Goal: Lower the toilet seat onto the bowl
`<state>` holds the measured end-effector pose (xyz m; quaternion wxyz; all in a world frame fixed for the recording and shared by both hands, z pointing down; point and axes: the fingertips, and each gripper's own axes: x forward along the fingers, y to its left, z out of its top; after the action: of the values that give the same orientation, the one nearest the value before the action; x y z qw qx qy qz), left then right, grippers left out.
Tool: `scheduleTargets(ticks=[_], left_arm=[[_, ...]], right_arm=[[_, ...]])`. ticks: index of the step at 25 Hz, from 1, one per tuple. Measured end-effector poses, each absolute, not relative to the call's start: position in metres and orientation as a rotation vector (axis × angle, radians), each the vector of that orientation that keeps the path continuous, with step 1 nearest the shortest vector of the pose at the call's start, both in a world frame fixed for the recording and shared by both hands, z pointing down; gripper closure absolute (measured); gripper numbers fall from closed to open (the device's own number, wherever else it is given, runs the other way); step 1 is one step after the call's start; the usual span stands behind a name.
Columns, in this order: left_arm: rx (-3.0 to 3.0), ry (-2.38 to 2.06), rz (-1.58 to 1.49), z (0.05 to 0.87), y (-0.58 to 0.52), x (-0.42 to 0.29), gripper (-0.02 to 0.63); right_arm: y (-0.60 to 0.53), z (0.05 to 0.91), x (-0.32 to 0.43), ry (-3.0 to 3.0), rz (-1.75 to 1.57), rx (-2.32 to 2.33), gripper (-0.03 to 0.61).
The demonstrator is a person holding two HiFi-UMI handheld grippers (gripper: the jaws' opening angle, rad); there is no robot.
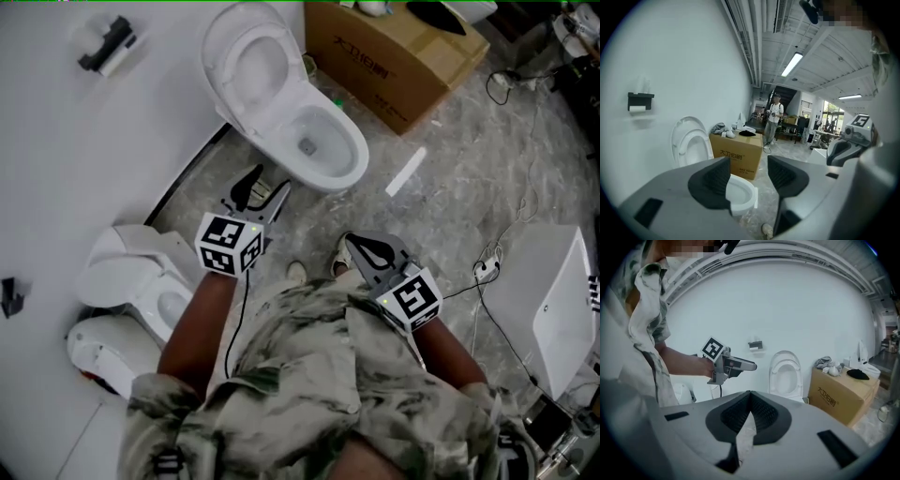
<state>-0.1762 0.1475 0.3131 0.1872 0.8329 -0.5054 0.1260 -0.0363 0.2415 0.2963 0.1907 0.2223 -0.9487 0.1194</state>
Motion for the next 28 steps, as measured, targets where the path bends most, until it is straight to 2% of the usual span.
scheduleTargets(ticks=[7, 16, 28], left_arm=[[2.286, -1.52, 0.369, 0.309, 0.085, -0.162, 0.365], [2.228, -1.6, 0.425, 0.324, 0.007, -0.18, 0.365], [2.283, -1.579, 0.496, 0.333, -0.128, -0.276, 0.367]], right_arm=[[0.179, 0.303, -0.009, -2.682, 0.311, 0.488, 0.555], [0.111, 0.329, 0.011, -2.653, 0.347, 0.438, 0.555], [0.016, 0.341, -0.058, -2.576, 0.439, 0.596, 0.555]])
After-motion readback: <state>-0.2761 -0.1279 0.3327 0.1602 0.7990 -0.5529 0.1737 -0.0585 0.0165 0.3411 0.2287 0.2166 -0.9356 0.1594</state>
